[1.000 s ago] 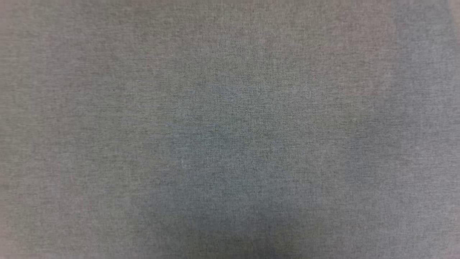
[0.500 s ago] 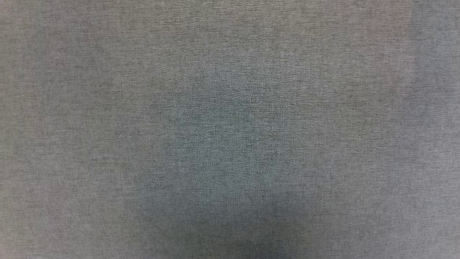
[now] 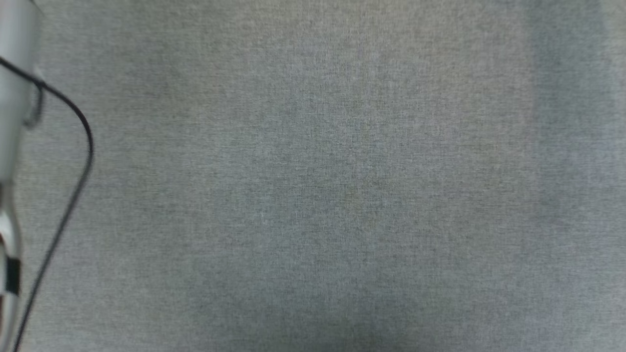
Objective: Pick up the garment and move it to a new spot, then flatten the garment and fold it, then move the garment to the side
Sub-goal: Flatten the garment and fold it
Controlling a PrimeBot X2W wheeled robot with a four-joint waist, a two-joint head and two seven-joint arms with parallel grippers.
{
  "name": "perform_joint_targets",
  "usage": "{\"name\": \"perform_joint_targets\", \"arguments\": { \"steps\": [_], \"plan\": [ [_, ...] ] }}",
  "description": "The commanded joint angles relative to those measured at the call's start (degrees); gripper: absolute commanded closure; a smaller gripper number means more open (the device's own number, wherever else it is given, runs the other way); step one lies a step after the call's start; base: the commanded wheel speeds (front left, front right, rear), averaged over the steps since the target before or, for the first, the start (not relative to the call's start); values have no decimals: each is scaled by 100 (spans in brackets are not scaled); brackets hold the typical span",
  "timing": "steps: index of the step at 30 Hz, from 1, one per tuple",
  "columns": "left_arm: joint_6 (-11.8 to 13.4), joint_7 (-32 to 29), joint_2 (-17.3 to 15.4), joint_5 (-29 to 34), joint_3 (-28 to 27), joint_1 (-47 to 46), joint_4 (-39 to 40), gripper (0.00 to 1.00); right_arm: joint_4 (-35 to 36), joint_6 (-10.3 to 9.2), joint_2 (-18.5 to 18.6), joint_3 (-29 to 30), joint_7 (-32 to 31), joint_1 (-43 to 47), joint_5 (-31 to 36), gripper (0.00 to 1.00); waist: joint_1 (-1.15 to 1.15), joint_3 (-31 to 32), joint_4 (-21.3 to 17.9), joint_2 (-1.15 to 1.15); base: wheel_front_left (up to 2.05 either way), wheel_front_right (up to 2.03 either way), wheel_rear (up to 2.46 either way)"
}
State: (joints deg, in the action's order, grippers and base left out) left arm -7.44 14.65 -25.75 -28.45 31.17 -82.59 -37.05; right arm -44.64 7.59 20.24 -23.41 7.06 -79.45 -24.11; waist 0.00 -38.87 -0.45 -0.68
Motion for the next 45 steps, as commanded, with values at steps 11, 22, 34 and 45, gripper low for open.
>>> {"name": "perform_joint_targets", "arguments": {
  "steps": [11, 22, 34, 45],
  "plan": [
    [325, -3, -209, -247, 112, 3504, 1118, 100, 347, -10, 612, -1008, 243, 2424, -1454, 100, 0, 1802, 373, 68, 0, 0, 0],
    [719, -258, -801, -784, 142, 5865, 2238, 100, 848, -10, 1212, -1542, 338, 4032, -2680, 100, 0, 2733, 582, 68, 0, 0, 0],
    [1052, -604, -1209, -999, 442, 7443, 3197, 100, 1605, -10, 1643, -1758, -18, 5514, -3855, 100, 0, 3477, 757, 68, 0, 0, 0],
    [1064, -875, -1605, -1105, 665, 8137, 3919, 100, 2273, -10, 2173, -1670, -553, 6694, -4393, 100, 0, 3882, 815, 68, 0, 0, 0]
  ]
}}
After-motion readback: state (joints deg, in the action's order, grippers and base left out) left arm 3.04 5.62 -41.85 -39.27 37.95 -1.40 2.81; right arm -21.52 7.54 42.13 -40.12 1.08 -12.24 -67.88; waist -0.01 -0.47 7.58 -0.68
